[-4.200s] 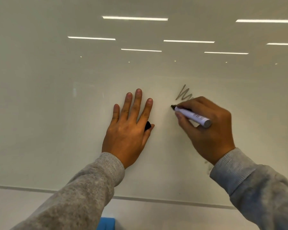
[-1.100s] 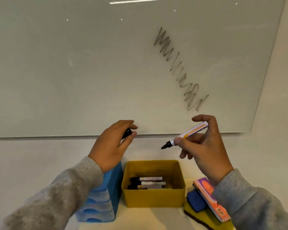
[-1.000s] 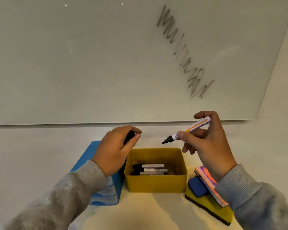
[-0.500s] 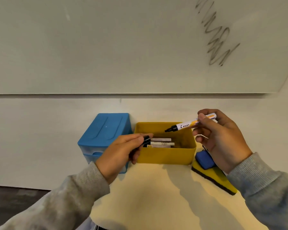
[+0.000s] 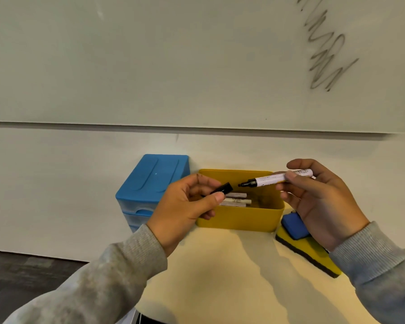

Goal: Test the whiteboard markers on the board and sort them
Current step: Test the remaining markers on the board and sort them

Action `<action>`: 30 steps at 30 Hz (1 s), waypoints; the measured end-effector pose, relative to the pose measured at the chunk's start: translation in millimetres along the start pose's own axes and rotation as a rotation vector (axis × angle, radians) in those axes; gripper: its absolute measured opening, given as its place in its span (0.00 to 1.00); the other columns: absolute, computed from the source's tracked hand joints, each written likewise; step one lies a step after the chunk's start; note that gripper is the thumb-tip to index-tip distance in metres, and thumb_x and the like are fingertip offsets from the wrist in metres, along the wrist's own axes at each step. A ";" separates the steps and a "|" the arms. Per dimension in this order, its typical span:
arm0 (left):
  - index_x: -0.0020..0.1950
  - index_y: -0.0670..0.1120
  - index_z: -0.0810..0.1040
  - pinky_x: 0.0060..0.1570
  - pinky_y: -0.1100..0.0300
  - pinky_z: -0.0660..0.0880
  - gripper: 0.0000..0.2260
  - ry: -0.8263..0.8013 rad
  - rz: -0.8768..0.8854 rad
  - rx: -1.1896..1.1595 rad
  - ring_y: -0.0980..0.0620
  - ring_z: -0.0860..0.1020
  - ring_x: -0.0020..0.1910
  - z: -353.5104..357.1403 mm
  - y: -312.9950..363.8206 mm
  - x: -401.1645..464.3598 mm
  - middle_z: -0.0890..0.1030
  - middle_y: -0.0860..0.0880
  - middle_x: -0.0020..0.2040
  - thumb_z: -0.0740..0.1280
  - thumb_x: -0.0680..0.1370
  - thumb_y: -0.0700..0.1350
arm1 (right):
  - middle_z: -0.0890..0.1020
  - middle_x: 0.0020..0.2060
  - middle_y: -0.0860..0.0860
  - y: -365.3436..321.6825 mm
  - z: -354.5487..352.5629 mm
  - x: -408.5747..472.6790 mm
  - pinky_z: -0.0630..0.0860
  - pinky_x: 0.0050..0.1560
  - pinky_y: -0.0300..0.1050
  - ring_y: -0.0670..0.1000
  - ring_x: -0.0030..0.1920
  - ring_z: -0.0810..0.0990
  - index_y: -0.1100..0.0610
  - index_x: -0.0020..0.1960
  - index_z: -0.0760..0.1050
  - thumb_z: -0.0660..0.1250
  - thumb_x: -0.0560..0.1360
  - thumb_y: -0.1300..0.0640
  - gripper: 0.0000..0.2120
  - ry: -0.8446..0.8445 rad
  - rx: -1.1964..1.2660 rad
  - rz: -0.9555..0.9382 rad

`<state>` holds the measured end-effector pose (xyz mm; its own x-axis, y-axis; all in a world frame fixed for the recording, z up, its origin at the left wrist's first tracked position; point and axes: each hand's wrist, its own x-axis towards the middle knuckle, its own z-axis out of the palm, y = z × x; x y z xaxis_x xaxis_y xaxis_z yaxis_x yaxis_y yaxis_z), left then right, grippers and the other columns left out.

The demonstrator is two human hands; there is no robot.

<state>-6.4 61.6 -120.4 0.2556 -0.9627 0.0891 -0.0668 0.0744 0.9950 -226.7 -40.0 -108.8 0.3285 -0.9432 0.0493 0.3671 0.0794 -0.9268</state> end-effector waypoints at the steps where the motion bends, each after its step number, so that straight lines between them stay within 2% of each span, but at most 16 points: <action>1: 0.54 0.43 0.81 0.36 0.61 0.79 0.08 0.001 0.014 0.007 0.51 0.79 0.34 0.8 -0.1 -0.4 0.84 0.48 0.40 0.73 0.75 0.38 | 0.83 0.48 0.62 0.7 0.9 -0.9 0.81 0.38 0.41 0.54 0.40 0.82 0.60 0.55 0.77 0.65 0.77 0.67 0.08 -0.016 -0.008 0.001; 5: 0.53 0.42 0.82 0.35 0.61 0.79 0.08 -0.007 0.048 0.022 0.51 0.78 0.33 3.4 0.9 -0.8 0.85 0.41 0.43 0.73 0.74 0.41 | 0.83 0.49 0.64 1.7 3.3 -3.3 0.81 0.38 0.41 0.55 0.41 0.82 0.61 0.55 0.78 0.65 0.76 0.66 0.08 -0.067 -0.037 -0.008; 8: 0.53 0.43 0.82 0.36 0.61 0.79 0.08 -0.026 0.058 0.036 0.53 0.78 0.33 2.2 1.2 0.3 0.86 0.43 0.44 0.71 0.76 0.42 | 0.83 0.48 0.64 0.6 2.2 -2.6 0.81 0.39 0.41 0.55 0.42 0.82 0.61 0.53 0.79 0.68 0.72 0.64 0.09 -0.097 -0.055 -0.032; 11: 0.53 0.43 0.82 0.37 0.62 0.78 0.12 -0.064 0.068 0.028 0.53 0.78 0.34 3.6 3.3 -1.4 0.85 0.45 0.42 0.69 0.74 0.48 | 0.83 0.44 0.62 0.6 2.9 -4.1 0.82 0.40 0.41 0.55 0.41 0.83 0.64 0.50 0.80 0.73 0.66 0.60 0.14 -0.150 -0.115 -0.065; 13: 0.52 0.40 0.81 0.35 0.61 0.76 0.15 -0.066 0.090 0.072 0.53 0.75 0.33 5.0 3.7 -1.9 0.82 0.47 0.37 0.66 0.75 0.51 | 0.84 0.42 0.62 2.2 4.8 -6.5 0.82 0.40 0.41 0.56 0.40 0.83 0.66 0.49 0.80 0.73 0.65 0.59 0.16 -0.192 -0.160 -0.087; 15: 0.51 0.40 0.80 0.32 0.60 0.70 0.18 -0.058 0.117 0.155 0.53 0.71 0.31 7.3 2.6 -3.0 0.74 0.50 0.32 0.61 0.79 0.54 | 0.84 0.41 0.64 4.4 7.8 -9.2 0.82 0.40 0.41 0.57 0.38 0.83 0.67 0.49 0.81 0.72 0.67 0.60 0.14 -0.244 -0.250 -0.115; 18: 0.48 0.46 0.80 0.31 0.64 0.64 0.18 -0.003 0.163 0.223 0.58 0.67 0.29 16.2 1.4 -9.3 0.69 0.57 0.29 0.56 0.82 0.55 | 0.82 0.34 0.59 10.7 15.9 -15.0 0.75 0.32 0.39 0.51 0.31 0.76 0.64 0.49 0.82 0.71 0.72 0.58 0.10 -0.354 -0.426 -0.153; 21: 0.41 0.49 0.76 0.31 0.71 0.68 0.16 0.102 0.251 0.290 0.62 0.74 0.30 25.0 3.2 -17.8 0.76 0.63 0.29 0.54 0.82 0.53 | 0.76 0.28 0.50 21.9 24.0 -22.2 0.67 0.31 0.35 0.45 0.29 0.69 0.59 0.47 0.82 0.70 0.74 0.55 0.07 -0.394 -0.533 -0.195; 23: 0.40 0.53 0.74 0.33 0.75 0.70 0.14 0.146 0.290 0.339 0.67 0.78 0.35 26.6 2.6 -21.1 0.77 0.67 0.32 0.54 0.81 0.52 | 0.74 0.28 0.47 29.4 27.5 -26.3 0.64 0.30 0.38 0.46 0.28 0.66 0.58 0.46 0.80 0.70 0.75 0.55 0.06 -0.404 -0.500 -0.175; 26: 0.40 0.55 0.73 0.33 0.77 0.70 0.12 0.178 0.311 0.345 0.70 0.78 0.37 26.6 -3.8 -23.5 0.78 0.70 0.33 0.54 0.81 0.51 | 0.73 0.28 0.48 36.2 31.0 -30.2 0.59 0.29 0.43 0.49 0.28 0.62 0.62 0.44 0.78 0.70 0.74 0.56 0.08 -0.394 -0.394 -0.072; 28: 0.40 0.56 0.73 0.33 0.78 0.70 0.12 0.190 0.318 0.349 0.70 0.78 0.37 27.4 -7.0 -25.7 0.78 0.70 0.33 0.54 0.80 0.50 | 0.71 0.28 0.48 38.2 31.9 -32.0 0.58 0.29 0.43 0.49 0.27 0.60 0.63 0.43 0.78 0.70 0.73 0.56 0.09 -0.385 -0.350 -0.001; 30: 0.41 0.56 0.73 0.34 0.77 0.71 0.11 0.189 0.337 0.372 0.70 0.79 0.38 26.9 -7.1 -26.3 0.78 0.70 0.34 0.54 0.80 0.52 | 0.67 0.28 0.50 40.0 33.0 -34.5 0.59 0.28 0.40 0.48 0.27 0.59 0.59 0.40 0.80 0.73 0.74 0.56 0.07 -0.395 -0.281 0.076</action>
<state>-38.6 79.4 -131.0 0.3285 -0.8349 0.4416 -0.5033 0.2409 0.8299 -194.6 6.4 -135.3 0.6705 -0.7391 0.0644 0.0977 0.0019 -0.9952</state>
